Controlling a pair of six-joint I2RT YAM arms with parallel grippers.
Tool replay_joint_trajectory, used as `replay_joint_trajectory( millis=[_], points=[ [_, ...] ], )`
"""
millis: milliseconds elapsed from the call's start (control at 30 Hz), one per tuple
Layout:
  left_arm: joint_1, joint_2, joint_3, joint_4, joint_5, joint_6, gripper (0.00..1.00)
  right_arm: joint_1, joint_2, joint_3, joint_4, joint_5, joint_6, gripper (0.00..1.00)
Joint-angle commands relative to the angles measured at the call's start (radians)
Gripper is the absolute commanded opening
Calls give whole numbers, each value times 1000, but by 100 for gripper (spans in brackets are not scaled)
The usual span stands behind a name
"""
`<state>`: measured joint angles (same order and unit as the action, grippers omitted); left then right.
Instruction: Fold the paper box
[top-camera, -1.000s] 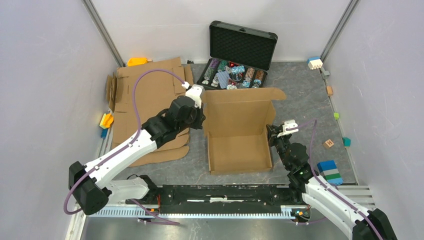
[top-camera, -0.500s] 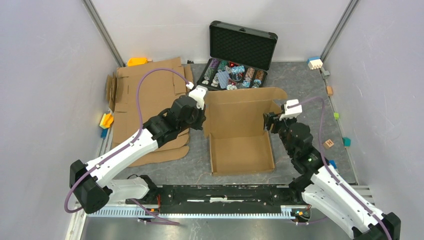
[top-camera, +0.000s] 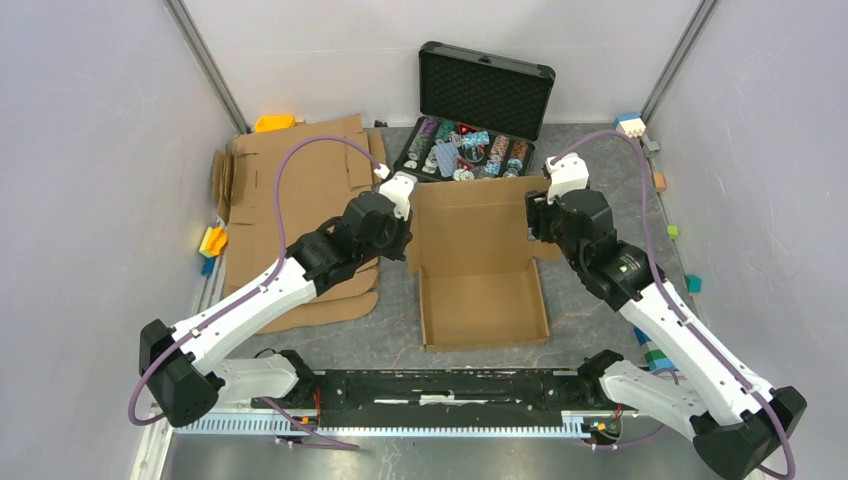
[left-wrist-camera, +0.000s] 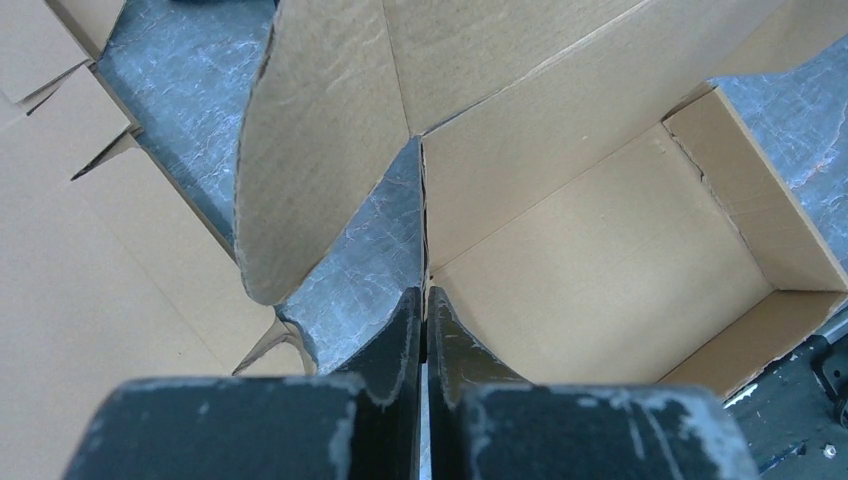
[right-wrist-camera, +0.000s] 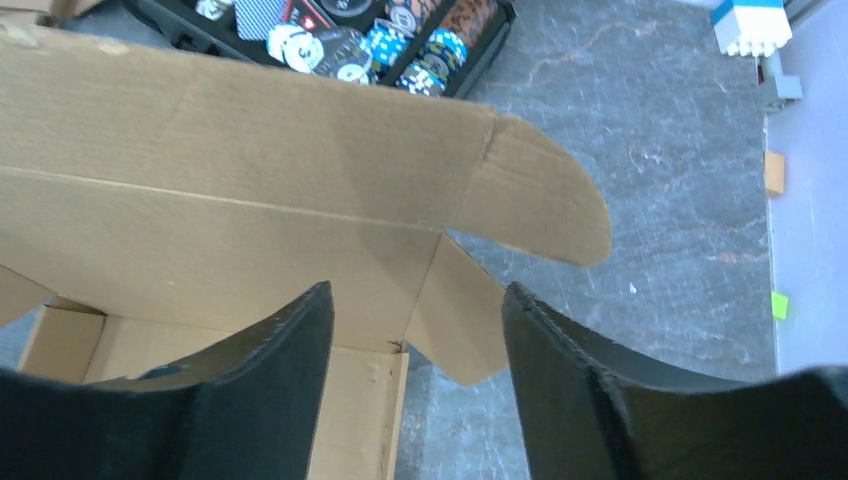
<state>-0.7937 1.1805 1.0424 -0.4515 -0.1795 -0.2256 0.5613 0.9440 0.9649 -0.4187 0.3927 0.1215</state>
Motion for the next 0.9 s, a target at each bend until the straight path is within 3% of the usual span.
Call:
replay_joint_trajectory(
  millis=[0,133,533,633,733,867],
  points=[
    [-6,-7,39,-3,-3,51,2,3,-10,55,-95,51,-26,74],
    [-7,-7,41,-4,-3,52,2,-18,20,91,-130,47,-69,82],
    [-8,1,46,-3,7,52,2,-222,120,146,-111,-318,-109,83],
    [-9,-1,47,-4,7,52,2,-232,132,144,-110,-387,-103,71],
    [-9,-5,47,-4,5,52,2,-233,128,146,-124,-409,-88,47],
    [-11,-7,50,-6,5,46,2,-234,122,150,-145,-449,-71,25]
  ],
)
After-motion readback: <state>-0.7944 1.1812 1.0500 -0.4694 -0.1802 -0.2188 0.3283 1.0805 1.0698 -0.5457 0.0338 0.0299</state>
